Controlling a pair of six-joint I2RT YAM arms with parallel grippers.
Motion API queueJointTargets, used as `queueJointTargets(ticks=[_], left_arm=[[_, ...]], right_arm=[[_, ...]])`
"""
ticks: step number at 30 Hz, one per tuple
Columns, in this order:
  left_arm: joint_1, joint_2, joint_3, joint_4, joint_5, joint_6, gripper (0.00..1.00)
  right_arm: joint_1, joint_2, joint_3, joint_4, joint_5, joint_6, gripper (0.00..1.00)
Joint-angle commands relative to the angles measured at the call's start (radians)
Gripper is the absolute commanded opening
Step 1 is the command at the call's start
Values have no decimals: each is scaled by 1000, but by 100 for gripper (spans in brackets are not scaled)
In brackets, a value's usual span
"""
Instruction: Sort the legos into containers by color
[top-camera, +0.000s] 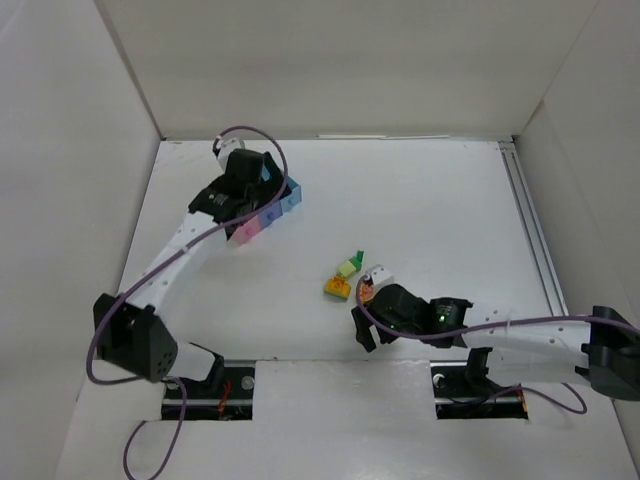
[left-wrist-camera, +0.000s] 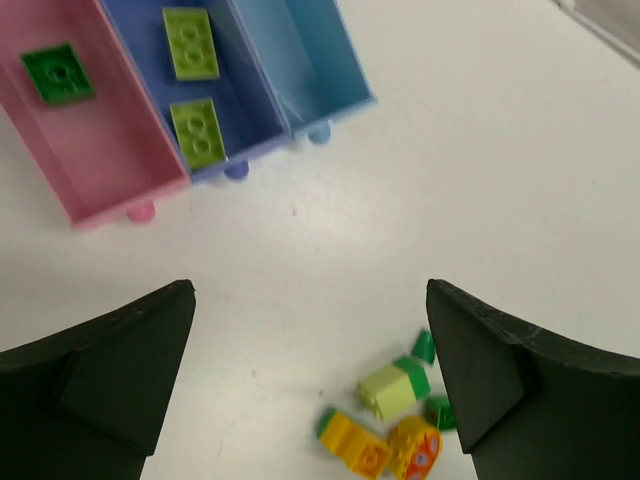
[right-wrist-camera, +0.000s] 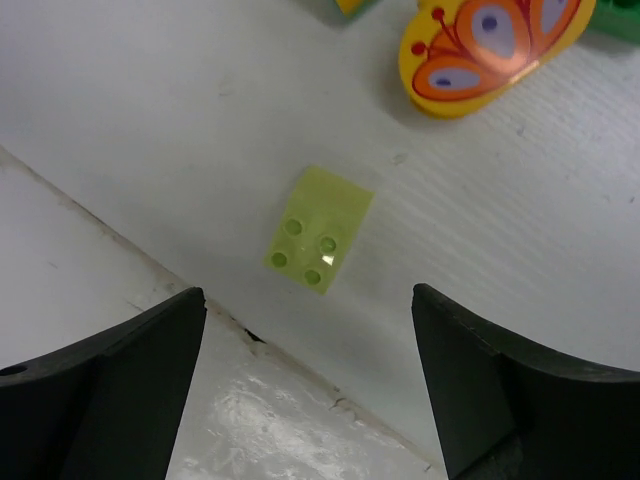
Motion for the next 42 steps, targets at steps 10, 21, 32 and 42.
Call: queueJointTargets(ticks=[10, 21, 32, 42], left_arm=[[-98, -368, -371, 3, 69, -84, 100], [-98, -441, -403, -16, 69, -84, 100], [-98, -460, -432, 12, 144, -65, 100], [-98, -519, -529, 247, 632, 93, 100]], right_arm=[[71, 187, -13, 128, 95, 176, 82], [186, 471, 192, -182, 246, 434, 58], [239, 419, 210, -197, 286, 414, 19], [239, -190, -114, 576, 353, -346, 23]])
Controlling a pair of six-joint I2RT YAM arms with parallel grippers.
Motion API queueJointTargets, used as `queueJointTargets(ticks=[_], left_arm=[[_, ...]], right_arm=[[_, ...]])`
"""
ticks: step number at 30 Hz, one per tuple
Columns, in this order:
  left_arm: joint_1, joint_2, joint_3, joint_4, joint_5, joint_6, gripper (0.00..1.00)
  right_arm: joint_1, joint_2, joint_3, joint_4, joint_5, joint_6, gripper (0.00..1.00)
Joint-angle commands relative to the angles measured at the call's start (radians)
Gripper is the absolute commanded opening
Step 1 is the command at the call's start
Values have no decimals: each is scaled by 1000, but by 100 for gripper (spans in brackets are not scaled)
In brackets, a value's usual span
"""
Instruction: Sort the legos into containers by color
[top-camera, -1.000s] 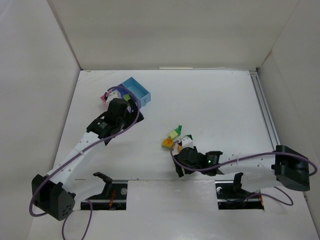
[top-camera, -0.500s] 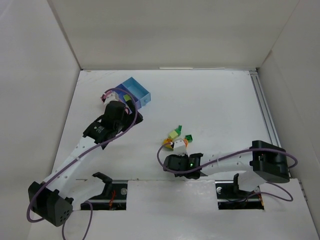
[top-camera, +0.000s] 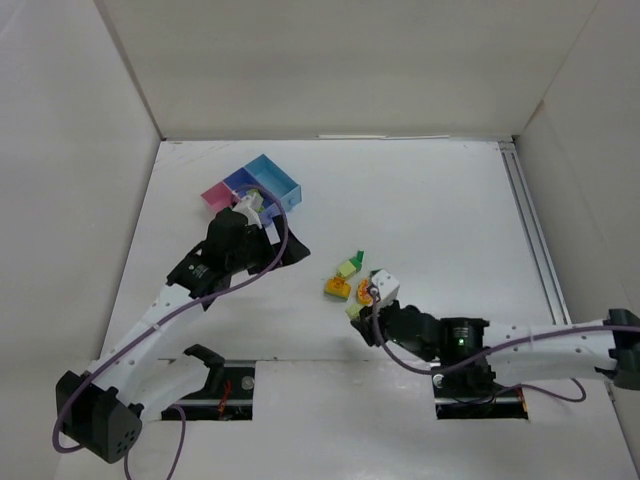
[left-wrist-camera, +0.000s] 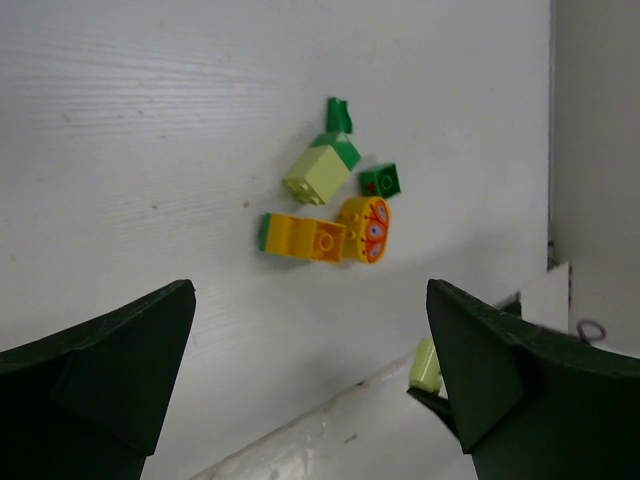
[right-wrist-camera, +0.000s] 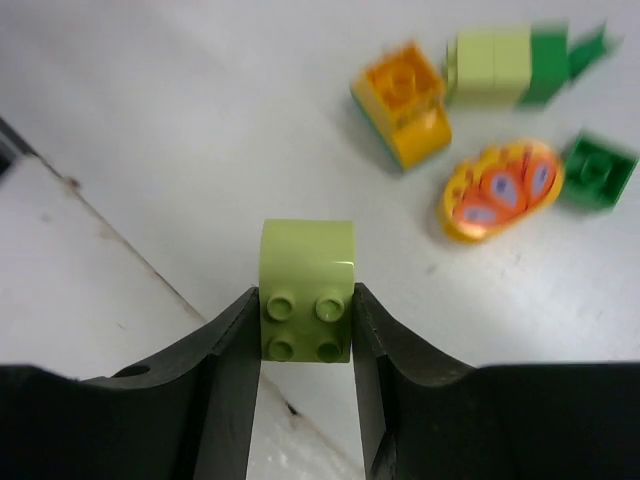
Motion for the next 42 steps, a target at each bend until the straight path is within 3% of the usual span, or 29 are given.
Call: queueJointTargets(ticks=[1, 5, 13, 22, 28, 33, 37, 38, 42], left_arm=[[-5, -45, -33, 152, 301, 77, 100], [-43, -100, -69, 253, 400, 91, 100], [-181, -108, -37, 254, 293, 100, 97], [-238, -88, -38, 240, 256, 109, 89], [-284, -77, -61, 347, 382, 127, 86], [-293, -68, -61, 359, 396, 137, 69], [-304, -59, -61, 359, 396, 137, 48], [-316, -50, -61, 359, 396, 137, 39], [-341, -40, -61, 359, 396, 137, 25]], right_arm=[[10, -181, -70, 377, 34, -362, 23], [10, -281, -76, 442, 3, -534, 24], [10, -122, 11, 569, -42, -714, 23], [10, -99, 25, 664, -34, -725, 23], [10, -90, 34, 664, -69, -734, 23], [10, -99, 43, 664, -80, -734, 23], [10, -119, 44, 664, -91, -734, 23], [10, -119, 44, 664, -75, -734, 23], [10, -119, 44, 664, -75, -734, 23]])
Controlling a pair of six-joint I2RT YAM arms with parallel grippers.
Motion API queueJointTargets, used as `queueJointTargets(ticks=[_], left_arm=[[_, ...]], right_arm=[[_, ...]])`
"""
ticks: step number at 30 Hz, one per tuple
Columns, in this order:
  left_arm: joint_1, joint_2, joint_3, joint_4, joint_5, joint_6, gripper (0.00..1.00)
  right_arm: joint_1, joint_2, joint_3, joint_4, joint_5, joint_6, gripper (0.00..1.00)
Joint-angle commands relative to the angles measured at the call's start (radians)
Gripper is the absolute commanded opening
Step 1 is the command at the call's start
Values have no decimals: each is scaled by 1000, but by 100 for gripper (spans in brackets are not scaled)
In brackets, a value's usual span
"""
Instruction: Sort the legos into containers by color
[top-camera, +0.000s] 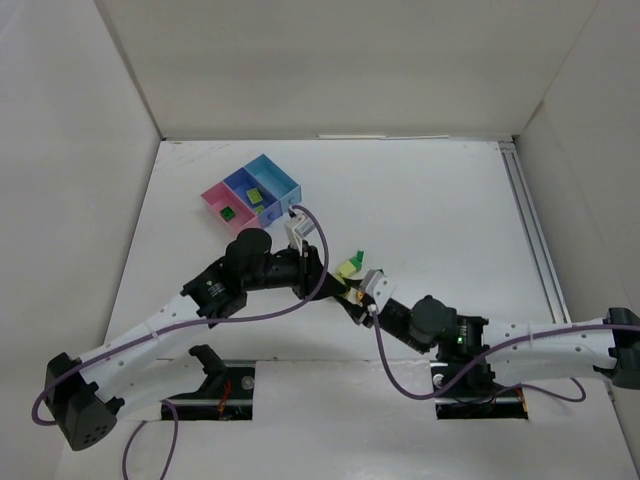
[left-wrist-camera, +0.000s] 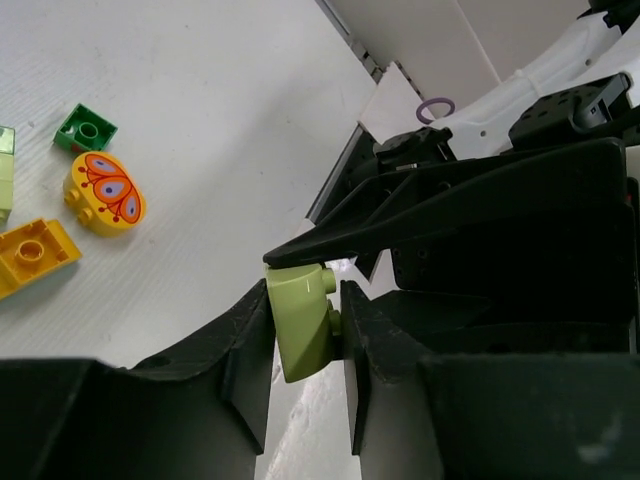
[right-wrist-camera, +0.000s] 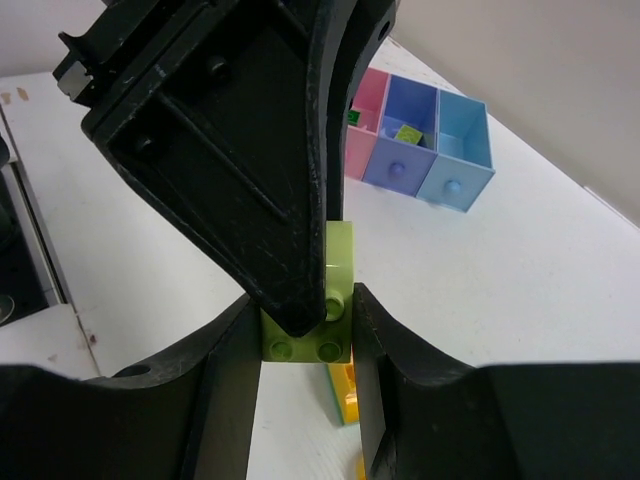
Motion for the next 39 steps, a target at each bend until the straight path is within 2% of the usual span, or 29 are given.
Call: queueJointTargets(ticks=[1, 3, 4, 5, 6, 7, 8, 9, 10, 12, 13, 14, 18, 21, 22, 27, 29, 32, 33, 36, 39], left_arm=[[-14, 11, 12, 27, 18, 18, 21], [-14, 11, 12, 27, 18, 18, 12], [-14, 11, 12, 27, 2, 18, 4], [-14, 1, 21, 27, -13, 18, 3], [-14, 1, 36, 0, -34, 7, 2], [-14, 1, 47, -14, -101, 7, 0], [-14, 1, 79, -57, -149, -14, 0], [-14, 1, 98, -79, -197, -14, 0], [-14, 13, 115, -95, -243, -23, 0], [-14, 41, 170, -132, -390, -42, 0], [-14, 54, 188, -166, -439, -57, 0], [-14, 85, 208, -189, -547, -75, 0], [38, 181, 305, -287, -703, -120, 0], [180, 273, 363, -307, -701, -108, 0], [272, 297, 376, -307, -685, -108, 0], [486, 471, 487, -286, -624, -83, 0], [521, 568, 535, -295, -680, -83, 0], [564, 694, 655, -362, -676, -74, 0], [587, 715, 687, -363, -676, -74, 0], [610, 780, 721, -363, -676, -74, 0], [610, 832, 744, -335, -686, -65, 0]], right_arm=[[10, -21, 51, 76, 7, -7, 23], [10, -21, 51, 76, 7, -7, 23], [10, -21, 51, 76, 21, -7, 27], [10, -21, 51, 76, 21, -7, 33], [10, -12, 62, 63, 33, -7, 52], [10, -12, 62, 63, 42, -7, 60], [10, 0, 74, 41, 68, 7, 80], [10, 0, 74, 24, 87, 7, 80], [10, 0, 85, -12, 107, 37, 92], [10, 11, 94, -46, 173, 66, 100], [10, 11, 94, -78, 199, 101, 100], [10, 20, 94, -100, 232, 128, 100], [10, -3, 85, -180, 349, 232, 100], [10, -47, 45, -198, 378, 277, 100], [-3, -58, 45, -216, 378, 292, 100], [-152, -74, 45, -305, 314, 359, 100], [-201, -45, 68, -351, 271, 359, 100], [-357, 34, 126, -410, 147, 382, 100], [-455, 57, 155, -425, 107, 395, 100], [-591, 123, 194, -457, -61, 406, 100], [-709, 160, 220, -457, -137, 392, 100]])
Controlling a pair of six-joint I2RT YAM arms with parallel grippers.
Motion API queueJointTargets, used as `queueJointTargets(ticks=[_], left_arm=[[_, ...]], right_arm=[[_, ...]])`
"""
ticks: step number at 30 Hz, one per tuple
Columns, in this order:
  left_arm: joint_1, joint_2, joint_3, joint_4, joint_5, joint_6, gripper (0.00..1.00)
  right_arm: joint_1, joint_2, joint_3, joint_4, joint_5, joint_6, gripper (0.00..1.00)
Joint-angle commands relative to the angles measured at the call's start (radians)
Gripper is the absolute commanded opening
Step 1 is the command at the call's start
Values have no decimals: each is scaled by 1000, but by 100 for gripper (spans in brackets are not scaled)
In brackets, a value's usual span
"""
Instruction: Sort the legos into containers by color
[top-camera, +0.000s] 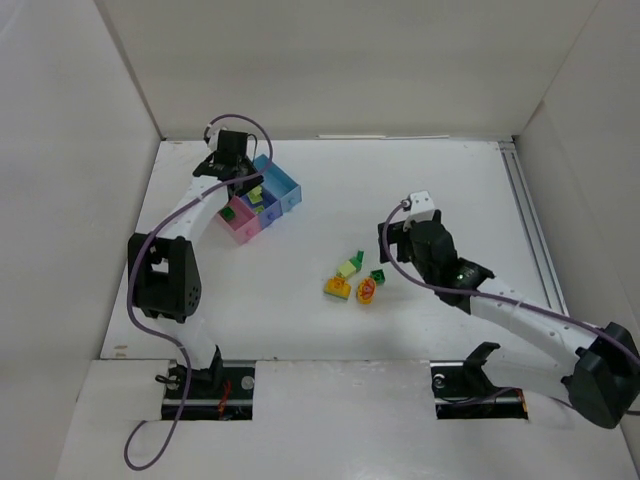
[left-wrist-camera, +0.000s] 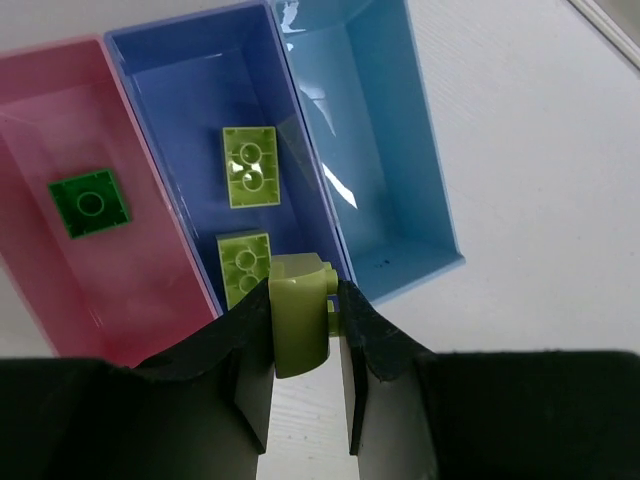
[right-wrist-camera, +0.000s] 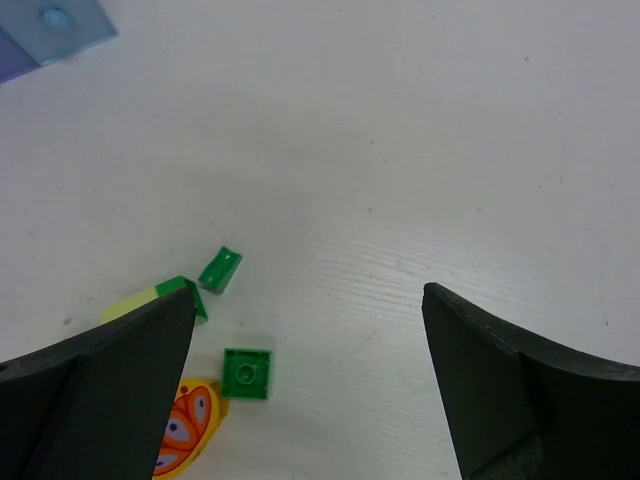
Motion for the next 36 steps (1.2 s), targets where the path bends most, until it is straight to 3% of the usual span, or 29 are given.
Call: queueJointTargets(ticks=[1, 7, 12, 14, 19, 20, 23, 26, 28, 33, 36], left_arm=[[16, 30, 93, 1, -34, 8, 0], [48, 150, 181, -65, -29, -10, 0], [48, 162, 202, -84, -29, -1, 33], [48, 162, 202, -84, -29, -1, 33], [48, 152, 175, -84, -38, 10, 49], [48, 152, 175, -84, -38, 10, 59], [48, 116, 139, -84, -11, 21, 65], [30, 51, 89, -64, 3, 30, 81], [-4, -12, 61, -51, -17, 30, 100], [-71, -150, -70, -15, 12, 21, 100], [-123, -261, -175, 28, 21, 2, 100]], right_arm=[[-121, 22, 74, -14, -166, 15, 100], [-190, 37, 74, -23, -197, 4, 100], [-212, 4, 40, -32, -179, 41, 100], [-212, -10, 31, -32, -179, 50, 100], [-212, -53, 20, -54, -188, 50, 100], [-212, -67, 10, -64, -188, 61, 100], [-212, -81, 9, -110, -197, 73, 100], [-178, -50, 64, -199, -164, 124, 100], [-143, 9, 98, -308, -90, 191, 98], [-19, 123, 166, -351, -47, 268, 93], [-6, 200, 184, -351, -59, 289, 88]])
